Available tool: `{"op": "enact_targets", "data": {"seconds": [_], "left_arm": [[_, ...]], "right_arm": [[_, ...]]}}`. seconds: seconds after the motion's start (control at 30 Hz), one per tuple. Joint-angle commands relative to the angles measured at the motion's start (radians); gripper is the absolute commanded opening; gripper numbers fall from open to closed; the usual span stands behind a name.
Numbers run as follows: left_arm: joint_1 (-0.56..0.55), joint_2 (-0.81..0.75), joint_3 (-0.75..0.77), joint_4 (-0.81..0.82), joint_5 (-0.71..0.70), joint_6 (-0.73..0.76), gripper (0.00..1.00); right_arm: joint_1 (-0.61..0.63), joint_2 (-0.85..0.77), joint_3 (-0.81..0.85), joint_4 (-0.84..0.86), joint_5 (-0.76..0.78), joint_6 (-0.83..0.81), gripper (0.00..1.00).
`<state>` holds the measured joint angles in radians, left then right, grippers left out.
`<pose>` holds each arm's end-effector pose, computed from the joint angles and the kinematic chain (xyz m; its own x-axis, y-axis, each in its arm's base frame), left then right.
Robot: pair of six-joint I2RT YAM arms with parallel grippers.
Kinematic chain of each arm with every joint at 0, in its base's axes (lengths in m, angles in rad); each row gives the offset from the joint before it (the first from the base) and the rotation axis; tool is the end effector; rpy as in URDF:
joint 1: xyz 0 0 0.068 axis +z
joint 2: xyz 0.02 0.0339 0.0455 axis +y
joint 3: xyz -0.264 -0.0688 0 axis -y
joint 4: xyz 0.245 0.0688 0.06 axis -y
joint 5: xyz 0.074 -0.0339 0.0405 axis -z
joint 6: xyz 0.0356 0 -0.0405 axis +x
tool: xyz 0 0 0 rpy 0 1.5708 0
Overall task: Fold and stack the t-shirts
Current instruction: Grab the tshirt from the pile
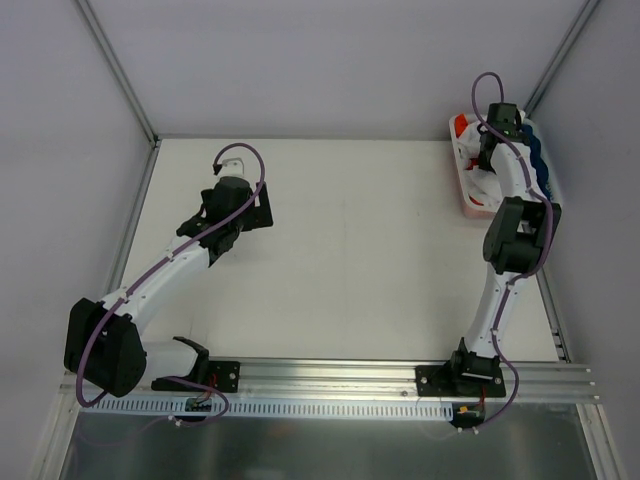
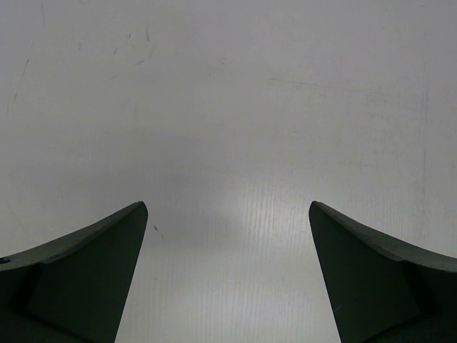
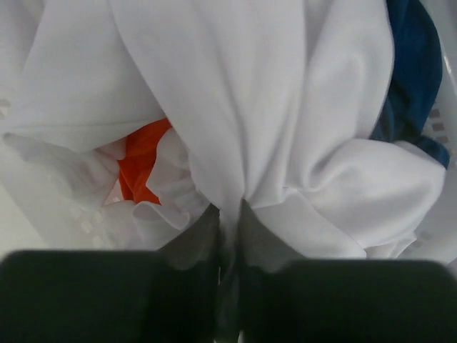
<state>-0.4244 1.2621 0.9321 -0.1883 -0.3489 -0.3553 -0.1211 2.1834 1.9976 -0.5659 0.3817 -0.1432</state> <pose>0.2641 -0.1060 0.2892 -0.4637 -0.1492 -0.8733 -0.0480 0.9885 -0.1434 0.4966 -0.0738 0.2701 -0.7255 -0.0451 -0.6867 0.2816 0.8910 -0.3560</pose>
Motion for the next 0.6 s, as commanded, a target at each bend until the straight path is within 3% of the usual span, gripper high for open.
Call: {"op": "enact_targets", "data": {"seconds": [0.0,0.03,0.23,0.43,0.57], "left_arm": [[-0.001,-0.032,-0.009,0.024,-0.001,-0.008,0.99],[0.001,-0.032,-0.007,0.024,-0.001,-0.010,0.99],[0.001,-0.017,-0.003,0.023,-0.004,-0.024,0.99],[0.001,0.013,0.011,0.021,-0.002,-0.042,0.99],[-0.001,0.025,0.014,0.021,0.008,-0.050,0.99]], "right_arm": [[0.029,-0.082,-0.002,-0.035,0.025,-0.005,0.08],[0.040,-0.088,0.003,-0.035,0.035,-0.015,0.01],[0.120,-0.175,0.085,-0.090,0.039,-0.085,0.00],[0.277,-0.270,0.384,-0.285,-0.154,-0.082,0.00],[0.333,-0.373,0.478,-0.298,-0.297,-0.030,0.02]]}}
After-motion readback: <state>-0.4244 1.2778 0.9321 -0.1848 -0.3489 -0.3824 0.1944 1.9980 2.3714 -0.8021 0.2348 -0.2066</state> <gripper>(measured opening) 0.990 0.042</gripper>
